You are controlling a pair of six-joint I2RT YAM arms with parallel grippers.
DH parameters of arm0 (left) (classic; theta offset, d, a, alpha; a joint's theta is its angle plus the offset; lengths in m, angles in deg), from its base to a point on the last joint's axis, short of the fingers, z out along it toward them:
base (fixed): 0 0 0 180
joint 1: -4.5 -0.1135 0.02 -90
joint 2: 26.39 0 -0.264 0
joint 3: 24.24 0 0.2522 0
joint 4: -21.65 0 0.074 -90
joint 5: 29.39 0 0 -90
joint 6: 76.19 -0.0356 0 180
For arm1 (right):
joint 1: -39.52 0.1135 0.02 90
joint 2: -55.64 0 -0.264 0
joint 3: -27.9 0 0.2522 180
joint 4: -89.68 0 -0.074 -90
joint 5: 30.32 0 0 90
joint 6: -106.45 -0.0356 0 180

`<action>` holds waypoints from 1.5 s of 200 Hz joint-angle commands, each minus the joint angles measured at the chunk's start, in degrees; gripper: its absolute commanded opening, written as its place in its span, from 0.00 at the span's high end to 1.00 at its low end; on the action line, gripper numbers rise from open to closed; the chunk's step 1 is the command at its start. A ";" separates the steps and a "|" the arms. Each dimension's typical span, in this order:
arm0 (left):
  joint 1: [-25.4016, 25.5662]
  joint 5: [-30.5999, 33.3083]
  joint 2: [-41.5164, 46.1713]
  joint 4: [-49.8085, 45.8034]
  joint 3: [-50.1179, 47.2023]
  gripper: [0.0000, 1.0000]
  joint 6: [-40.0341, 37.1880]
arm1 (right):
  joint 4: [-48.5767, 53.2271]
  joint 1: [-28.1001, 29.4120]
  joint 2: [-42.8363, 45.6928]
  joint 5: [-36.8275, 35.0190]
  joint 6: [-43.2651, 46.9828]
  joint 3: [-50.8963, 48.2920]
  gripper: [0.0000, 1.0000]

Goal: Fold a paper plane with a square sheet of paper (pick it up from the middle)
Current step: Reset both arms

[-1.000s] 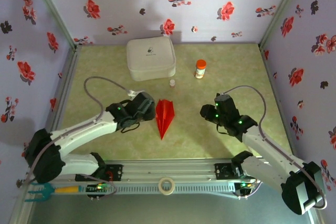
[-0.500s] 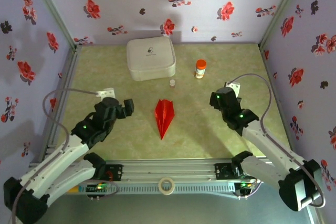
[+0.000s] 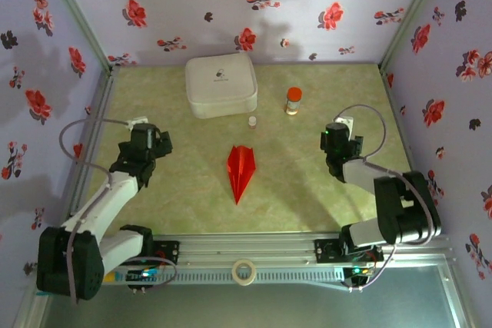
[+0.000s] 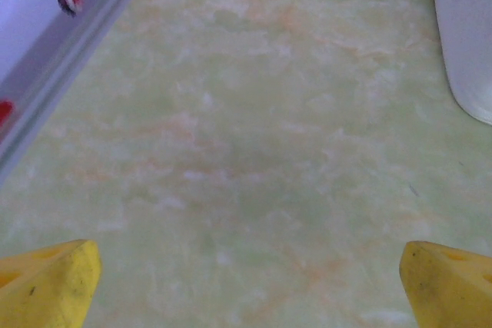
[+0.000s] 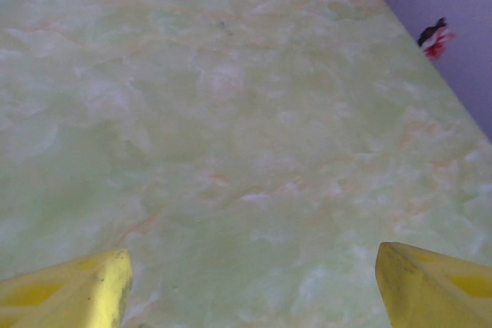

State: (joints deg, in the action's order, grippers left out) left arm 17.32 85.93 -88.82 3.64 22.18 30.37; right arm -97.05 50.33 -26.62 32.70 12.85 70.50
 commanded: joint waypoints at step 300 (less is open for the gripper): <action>-13.11 -17.59 -25.91 55.45 -10.36 0.00 -15.10 | -30.40 -9.06 -6.79 12.43 -1.94 -6.87 0.01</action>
State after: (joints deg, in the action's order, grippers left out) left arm 4.38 68.88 -114.72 56.99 11.76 16.38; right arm -127.28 41.48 -33.94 46.38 11.73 62.68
